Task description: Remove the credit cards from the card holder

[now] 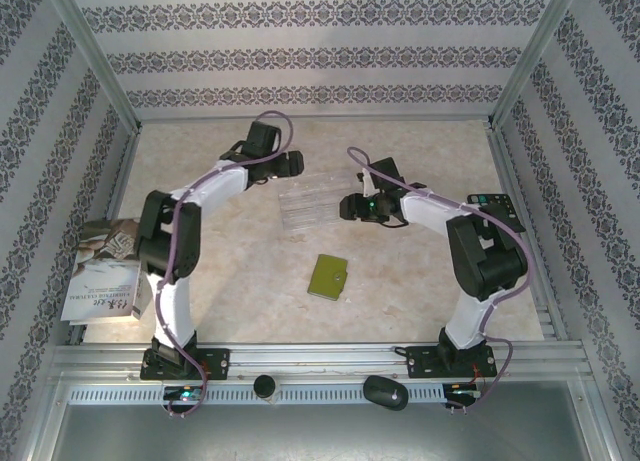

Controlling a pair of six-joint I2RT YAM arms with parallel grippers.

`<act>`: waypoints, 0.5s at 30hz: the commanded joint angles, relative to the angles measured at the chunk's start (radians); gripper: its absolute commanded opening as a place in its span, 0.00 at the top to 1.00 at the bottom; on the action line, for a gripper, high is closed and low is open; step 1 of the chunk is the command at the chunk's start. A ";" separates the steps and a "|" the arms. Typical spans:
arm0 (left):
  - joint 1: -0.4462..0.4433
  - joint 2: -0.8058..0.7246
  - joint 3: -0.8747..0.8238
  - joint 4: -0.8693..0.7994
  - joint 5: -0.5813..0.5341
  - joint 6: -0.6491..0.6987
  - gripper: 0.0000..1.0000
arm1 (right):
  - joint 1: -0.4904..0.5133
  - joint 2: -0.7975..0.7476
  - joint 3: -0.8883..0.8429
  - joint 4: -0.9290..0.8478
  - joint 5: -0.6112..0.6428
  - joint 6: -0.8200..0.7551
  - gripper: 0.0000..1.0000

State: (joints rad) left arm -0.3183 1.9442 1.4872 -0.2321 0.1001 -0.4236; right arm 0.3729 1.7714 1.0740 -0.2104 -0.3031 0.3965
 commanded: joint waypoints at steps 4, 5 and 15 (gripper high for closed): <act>0.011 -0.314 -0.262 0.212 0.028 -0.153 0.02 | 0.071 -0.214 -0.141 -0.021 0.047 0.035 0.32; 0.012 -0.359 -0.326 0.254 0.053 -0.186 0.01 | 0.085 -0.238 -0.168 -0.031 0.037 0.040 0.32; -0.024 -0.607 -0.738 0.369 0.164 -0.323 0.01 | 0.213 -0.343 -0.370 -0.077 -0.113 0.118 0.31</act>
State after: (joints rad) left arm -0.3340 1.3922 0.7910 0.0727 0.2245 -0.6895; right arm 0.5533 1.4498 0.7364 -0.2657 -0.3630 0.4740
